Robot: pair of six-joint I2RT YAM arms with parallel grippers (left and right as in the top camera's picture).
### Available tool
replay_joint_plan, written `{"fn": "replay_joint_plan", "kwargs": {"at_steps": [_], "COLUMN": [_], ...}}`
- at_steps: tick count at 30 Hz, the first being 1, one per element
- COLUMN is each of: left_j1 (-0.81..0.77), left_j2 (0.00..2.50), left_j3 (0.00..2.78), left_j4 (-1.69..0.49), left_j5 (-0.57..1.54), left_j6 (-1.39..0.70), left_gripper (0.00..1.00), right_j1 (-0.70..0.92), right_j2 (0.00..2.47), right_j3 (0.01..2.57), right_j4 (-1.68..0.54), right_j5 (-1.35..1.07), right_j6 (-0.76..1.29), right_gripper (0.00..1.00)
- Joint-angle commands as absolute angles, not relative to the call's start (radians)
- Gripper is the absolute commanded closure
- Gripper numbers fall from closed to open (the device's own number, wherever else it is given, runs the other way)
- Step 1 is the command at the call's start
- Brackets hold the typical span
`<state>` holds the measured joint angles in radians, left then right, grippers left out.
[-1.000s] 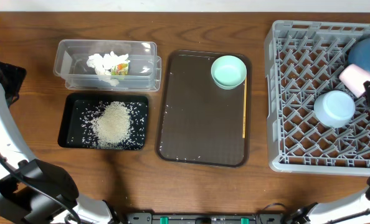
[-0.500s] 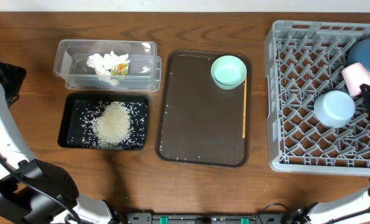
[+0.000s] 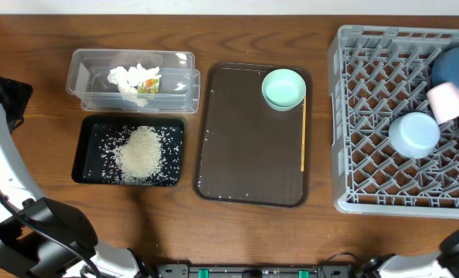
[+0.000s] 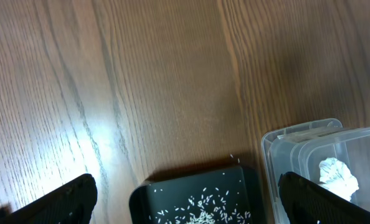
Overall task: Sort waste into correct bins and load items into the dishwasher rack
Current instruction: 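Carry the pink cup right and set it upside down in rack, then move the right gripper back to the mint-green bowl on tray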
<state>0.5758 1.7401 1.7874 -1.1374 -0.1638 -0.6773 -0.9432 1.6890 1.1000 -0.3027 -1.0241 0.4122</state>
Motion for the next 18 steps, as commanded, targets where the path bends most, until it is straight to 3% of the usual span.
{"fn": "replay_joint_plan", "kwargs": {"at_steps": [1, 3, 7, 14, 18], "left_j1": [0.58, 0.58, 0.58, 0.58, 0.58], "left_j2": [1.745, 1.745, 1.745, 1.745, 1.745], "left_j3": [1.79, 1.79, 1.79, 1.79, 1.79], "left_j4": [-1.14, -1.14, -1.14, -1.14, -1.14], "left_j5": [-0.17, -0.17, -0.17, -0.17, -0.17], "left_j6": [-0.675, -0.675, -0.675, -0.675, -0.675], "left_gripper": [0.05, 0.05, 0.05, 0.05, 0.05], "right_j1": [-0.95, -0.949, -0.948, -0.889, -0.793], "right_j2": [1.586, 1.541, 1.483, 1.464, 1.464], "right_j3": [1.096, 1.096, 1.096, 1.096, 1.096], "right_j4": [-0.34, -0.372, -0.409, -0.399, -0.398], "right_j5": [-0.9, -0.861, -0.812, -0.808, -0.661], "right_j6": [0.416, 0.414, 0.414, 0.394, 0.387], "right_gripper": [0.82, 0.75, 0.74, 0.82, 0.84]}}
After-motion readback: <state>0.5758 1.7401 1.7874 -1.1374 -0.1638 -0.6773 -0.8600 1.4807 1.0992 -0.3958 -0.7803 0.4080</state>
